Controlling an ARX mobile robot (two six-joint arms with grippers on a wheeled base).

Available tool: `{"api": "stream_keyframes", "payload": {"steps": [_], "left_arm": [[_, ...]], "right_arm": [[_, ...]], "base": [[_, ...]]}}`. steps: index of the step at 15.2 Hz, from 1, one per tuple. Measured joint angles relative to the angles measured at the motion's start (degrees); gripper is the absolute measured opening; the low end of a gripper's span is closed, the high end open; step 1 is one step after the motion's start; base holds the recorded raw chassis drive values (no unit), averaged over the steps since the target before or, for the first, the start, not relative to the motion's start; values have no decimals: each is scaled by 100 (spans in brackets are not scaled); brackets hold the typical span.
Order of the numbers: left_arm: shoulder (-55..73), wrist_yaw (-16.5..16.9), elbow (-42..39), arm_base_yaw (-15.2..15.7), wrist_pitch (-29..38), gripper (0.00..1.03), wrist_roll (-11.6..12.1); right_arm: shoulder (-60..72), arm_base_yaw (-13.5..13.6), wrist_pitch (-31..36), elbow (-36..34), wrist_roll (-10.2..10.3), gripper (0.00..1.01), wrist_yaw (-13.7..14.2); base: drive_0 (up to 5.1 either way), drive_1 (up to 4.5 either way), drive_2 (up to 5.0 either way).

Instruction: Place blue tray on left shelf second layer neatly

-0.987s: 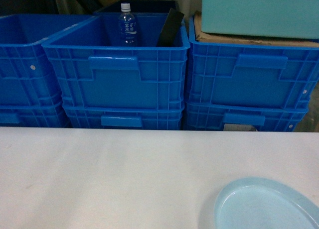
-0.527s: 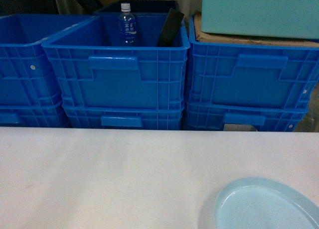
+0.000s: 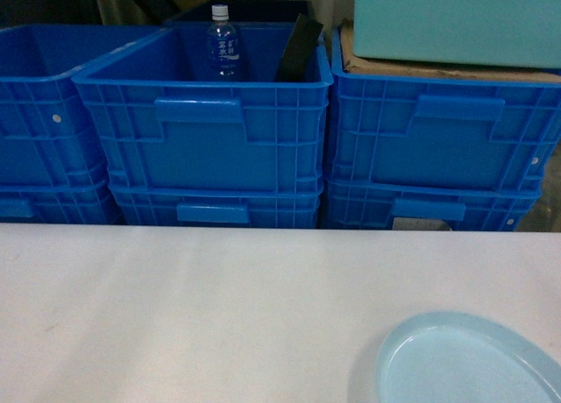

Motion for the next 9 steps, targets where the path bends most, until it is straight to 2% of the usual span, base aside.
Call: {"api": "stream_keyframes", "payload": {"steps": [1,3,4,6,7,9], "left_arm": [[0,9,0,0,7,98,-2],[0,7,0,0,4,98,0],[0,7,0,0,0,98,-2],[0,9,0,0,2,98,-2],[0,9,0,0,-4,98,-2],[0,7,0,0,0,98,-2]], "right_arm": [[1069,129,426,496,127,98,-525],[2649,0,774,1484,343,98,-1069],[3668,-94,859,2015,363,98,-1145],[5635,-551,529,2855,518,98,-1611],[6212,-688,431,3110,507,98,-1694],[6898,-833,289,3467,315,98,-1676]], "base": [[0,0,0],[0,0,0],[0,0,0],[0,0,0],[0,0,0],[0,0,0]]}}
